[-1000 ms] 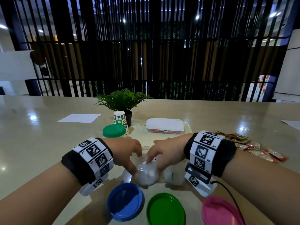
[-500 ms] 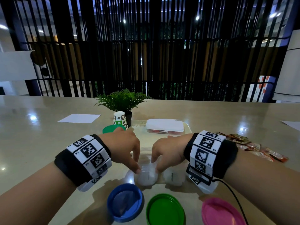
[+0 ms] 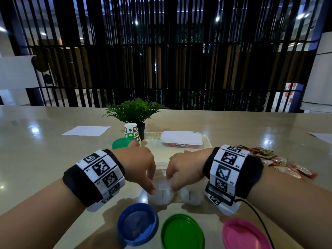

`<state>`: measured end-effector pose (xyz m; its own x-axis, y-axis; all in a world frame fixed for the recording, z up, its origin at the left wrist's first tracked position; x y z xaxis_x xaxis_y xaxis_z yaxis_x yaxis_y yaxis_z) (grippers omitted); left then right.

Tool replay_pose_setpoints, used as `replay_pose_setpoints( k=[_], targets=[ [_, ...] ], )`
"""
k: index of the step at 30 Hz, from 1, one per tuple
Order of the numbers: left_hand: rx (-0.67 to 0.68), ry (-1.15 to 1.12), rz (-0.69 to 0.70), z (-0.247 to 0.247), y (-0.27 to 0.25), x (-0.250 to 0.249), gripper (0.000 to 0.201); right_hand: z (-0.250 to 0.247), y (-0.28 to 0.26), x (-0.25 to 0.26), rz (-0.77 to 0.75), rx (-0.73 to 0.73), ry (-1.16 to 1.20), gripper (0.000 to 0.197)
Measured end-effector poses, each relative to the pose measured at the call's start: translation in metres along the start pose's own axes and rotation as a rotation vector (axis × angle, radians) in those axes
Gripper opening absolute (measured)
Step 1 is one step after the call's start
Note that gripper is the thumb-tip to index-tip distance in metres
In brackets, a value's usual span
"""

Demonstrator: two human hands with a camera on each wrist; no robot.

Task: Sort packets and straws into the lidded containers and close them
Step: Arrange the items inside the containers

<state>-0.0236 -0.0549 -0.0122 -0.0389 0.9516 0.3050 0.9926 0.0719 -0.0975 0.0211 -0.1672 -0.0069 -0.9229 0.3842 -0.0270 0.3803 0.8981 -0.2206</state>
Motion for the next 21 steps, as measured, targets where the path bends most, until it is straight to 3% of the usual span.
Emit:
replay_pose_setpoints(
  k=[4,13,16,18,21],
  targets=[
    [0.026,0.03,0.059,0.003,0.0,-0.016,0.063,0.007,-0.001,0.004,0.001,0.03,-0.012,0.037],
    [-0.063,-0.009,0.096,0.003,0.0,-0.004,0.055,0.007,-0.002,0.004,-0.015,0.016,0.082,0.034],
    [-0.186,-0.049,0.083,-0.014,-0.002,-0.008,0.047,-0.004,-0.002,0.004,-0.039,-0.102,0.162,0.031],
    [-0.222,-0.065,0.087,-0.02,-0.002,-0.012,0.056,-0.012,-0.003,0.0,-0.028,-0.213,0.178,0.035],
    [-0.187,-0.069,0.114,-0.015,-0.002,-0.02,0.071,-0.011,-0.003,-0.012,0.041,-0.243,0.122,0.054]
  ],
)
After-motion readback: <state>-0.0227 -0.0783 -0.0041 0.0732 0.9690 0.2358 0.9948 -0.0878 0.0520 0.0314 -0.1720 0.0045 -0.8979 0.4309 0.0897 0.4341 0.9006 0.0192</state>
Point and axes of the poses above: each hand's wrist, its own y-axis towards the middle knuckle, its own z-axis out of the palm, x = y × z, the point moved 6 cm from there along y, towards the middle knuckle, and after that the axes turned 9 degrees about -x, right-handed, at the moved point
